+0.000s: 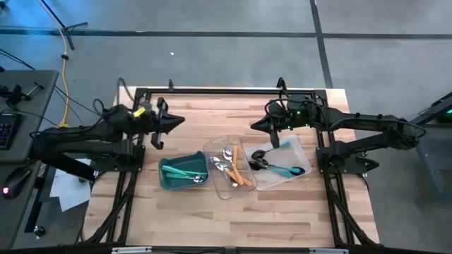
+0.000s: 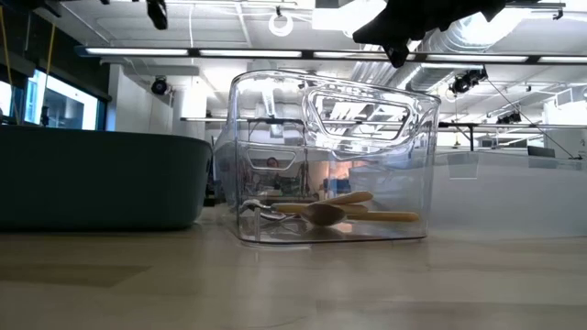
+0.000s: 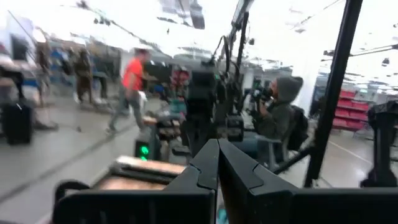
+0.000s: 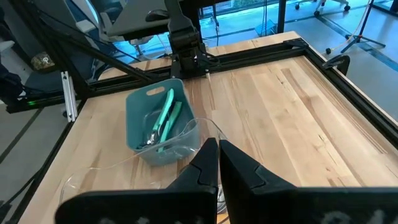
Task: Sort silverware by color (type)
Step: Return to Home Position
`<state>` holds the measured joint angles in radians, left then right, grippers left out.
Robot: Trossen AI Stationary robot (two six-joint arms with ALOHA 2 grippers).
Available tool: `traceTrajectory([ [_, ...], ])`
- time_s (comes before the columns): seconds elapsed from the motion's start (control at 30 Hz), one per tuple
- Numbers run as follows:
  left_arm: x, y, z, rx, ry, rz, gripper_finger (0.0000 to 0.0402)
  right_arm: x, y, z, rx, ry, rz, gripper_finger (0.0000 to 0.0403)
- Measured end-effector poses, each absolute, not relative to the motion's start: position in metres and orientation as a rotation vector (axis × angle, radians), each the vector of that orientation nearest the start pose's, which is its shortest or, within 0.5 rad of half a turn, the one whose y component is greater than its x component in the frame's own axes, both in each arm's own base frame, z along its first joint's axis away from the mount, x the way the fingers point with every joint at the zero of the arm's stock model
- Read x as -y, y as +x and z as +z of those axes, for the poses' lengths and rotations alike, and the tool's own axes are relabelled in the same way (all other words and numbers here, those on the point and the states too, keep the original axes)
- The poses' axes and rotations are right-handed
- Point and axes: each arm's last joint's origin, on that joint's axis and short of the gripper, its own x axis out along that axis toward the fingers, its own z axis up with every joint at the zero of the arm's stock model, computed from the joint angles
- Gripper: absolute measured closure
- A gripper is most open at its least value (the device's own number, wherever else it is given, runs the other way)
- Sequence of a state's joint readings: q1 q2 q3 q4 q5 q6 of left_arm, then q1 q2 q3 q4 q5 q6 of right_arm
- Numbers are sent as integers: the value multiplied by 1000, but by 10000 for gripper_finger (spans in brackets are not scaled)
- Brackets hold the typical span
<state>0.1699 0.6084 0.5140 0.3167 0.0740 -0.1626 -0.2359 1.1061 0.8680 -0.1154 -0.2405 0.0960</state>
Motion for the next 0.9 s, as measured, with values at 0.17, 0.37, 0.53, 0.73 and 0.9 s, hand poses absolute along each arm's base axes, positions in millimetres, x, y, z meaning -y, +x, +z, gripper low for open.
traceTrajectory([
  [0.17, -22, 128, 321, 306, -92, 161, 401, 50, 239, 307, -343, 179, -12, 403],
  [0.37, -21, 131, 320, 301, -131, 180, 401, 50, 239, 307, -343, 179, -12, 403],
  [0.53, -10, 137, 318, 279, -154, 101, 401, 50, 239, 307, -343, 179, -12, 403],
  [0.73, 1, 135, 319, 276, -109, 118, 402, 50, 239, 307, -343, 179, -11, 403],
  [0.9, 2, 130, 321, 297, -94, 122, 401, 50, 239, 307, -343, 185, -12, 403],
])
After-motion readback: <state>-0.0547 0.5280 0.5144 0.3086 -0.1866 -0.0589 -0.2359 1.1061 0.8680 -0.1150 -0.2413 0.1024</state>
